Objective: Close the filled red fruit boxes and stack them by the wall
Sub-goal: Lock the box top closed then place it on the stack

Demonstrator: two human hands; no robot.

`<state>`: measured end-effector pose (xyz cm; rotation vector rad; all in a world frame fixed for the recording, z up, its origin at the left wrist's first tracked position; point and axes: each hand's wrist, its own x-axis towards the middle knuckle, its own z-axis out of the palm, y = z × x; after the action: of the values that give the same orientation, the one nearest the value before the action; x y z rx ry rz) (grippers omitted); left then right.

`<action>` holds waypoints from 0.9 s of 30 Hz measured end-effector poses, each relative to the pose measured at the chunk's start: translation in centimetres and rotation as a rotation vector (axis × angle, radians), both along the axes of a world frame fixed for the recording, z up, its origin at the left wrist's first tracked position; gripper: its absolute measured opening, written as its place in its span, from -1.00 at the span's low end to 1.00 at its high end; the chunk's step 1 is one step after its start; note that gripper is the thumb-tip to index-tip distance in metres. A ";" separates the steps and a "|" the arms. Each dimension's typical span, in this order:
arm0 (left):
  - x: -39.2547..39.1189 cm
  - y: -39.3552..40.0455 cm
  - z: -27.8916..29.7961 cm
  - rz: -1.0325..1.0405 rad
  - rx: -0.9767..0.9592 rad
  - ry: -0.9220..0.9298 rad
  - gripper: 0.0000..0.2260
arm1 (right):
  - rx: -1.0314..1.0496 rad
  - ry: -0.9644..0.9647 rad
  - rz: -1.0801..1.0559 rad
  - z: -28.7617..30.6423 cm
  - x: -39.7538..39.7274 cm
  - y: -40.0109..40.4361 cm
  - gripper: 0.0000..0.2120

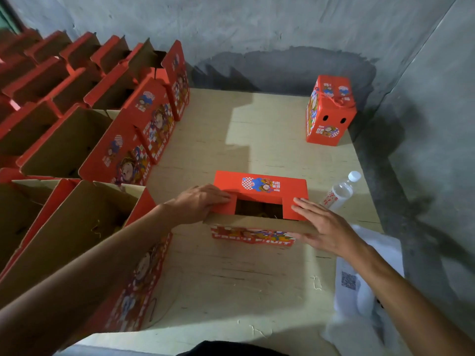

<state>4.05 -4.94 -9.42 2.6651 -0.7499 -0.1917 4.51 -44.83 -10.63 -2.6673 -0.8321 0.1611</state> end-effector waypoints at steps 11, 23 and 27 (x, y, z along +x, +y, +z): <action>-0.7 -0.4 -1.0 0.394 -0.738 0.450 -0.31 | 0.463 0.075 -0.567 0.7 3.2 3.4 -0.54; 0.6 -6.6 -2.5 0.332 0.050 -0.095 -0.09 | 0.267 -0.333 -0.329 -2.9 3.4 8.4 -0.72; 0.6 -6.0 -3.0 0.335 -0.049 -0.113 -0.10 | 0.271 -0.437 -0.340 -3.7 3.1 8.6 -0.73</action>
<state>4.65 -10.97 -12.47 2.7214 -0.3239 0.0643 7.64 -36.20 -14.29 -2.5619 -0.4568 -0.5915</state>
